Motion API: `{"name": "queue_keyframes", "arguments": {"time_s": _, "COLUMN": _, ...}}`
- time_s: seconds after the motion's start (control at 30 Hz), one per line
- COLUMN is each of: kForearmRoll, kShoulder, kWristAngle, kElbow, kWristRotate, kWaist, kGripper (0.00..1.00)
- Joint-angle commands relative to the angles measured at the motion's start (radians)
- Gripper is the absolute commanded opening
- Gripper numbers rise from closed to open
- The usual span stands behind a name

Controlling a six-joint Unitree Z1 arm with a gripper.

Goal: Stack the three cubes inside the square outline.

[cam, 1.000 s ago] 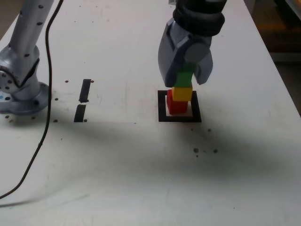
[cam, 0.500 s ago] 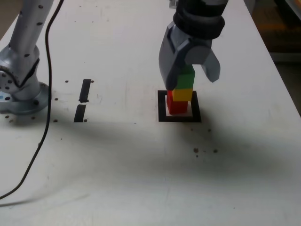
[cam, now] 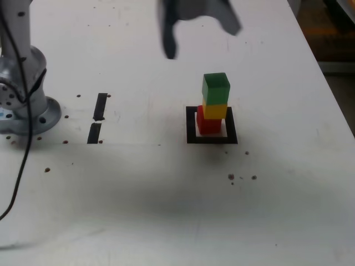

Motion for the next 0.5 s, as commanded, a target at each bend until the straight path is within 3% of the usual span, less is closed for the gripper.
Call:
{"name": "queue_keyframes", "arguments": {"time_s": 0.0, "kForearmRoll": 0.005, "kShoulder": -0.209, "kWristAngle": 0.001, "kElbow": 0.112, "kWristRotate": 0.028, "kWaist": 0.017, "kGripper": 0.99}}
{"name": "queue_keyframes", "arguments": {"time_s": 0.2, "kForearmRoll": -0.062, "kShoulder": -0.365, "kWristAngle": 0.02, "kElbow": 0.5, "kWristRotate": 0.12, "kWaist": 0.046, "kGripper": 0.99}}
{"name": "queue_keyframes", "arguments": {"time_s": 0.47, "kForearmRoll": -0.291, "kShoulder": -0.398, "kWristAngle": 0.035, "kElbow": 0.817, "kWristRotate": 0.14, "kWaist": 0.05, "kGripper": 0.99}}
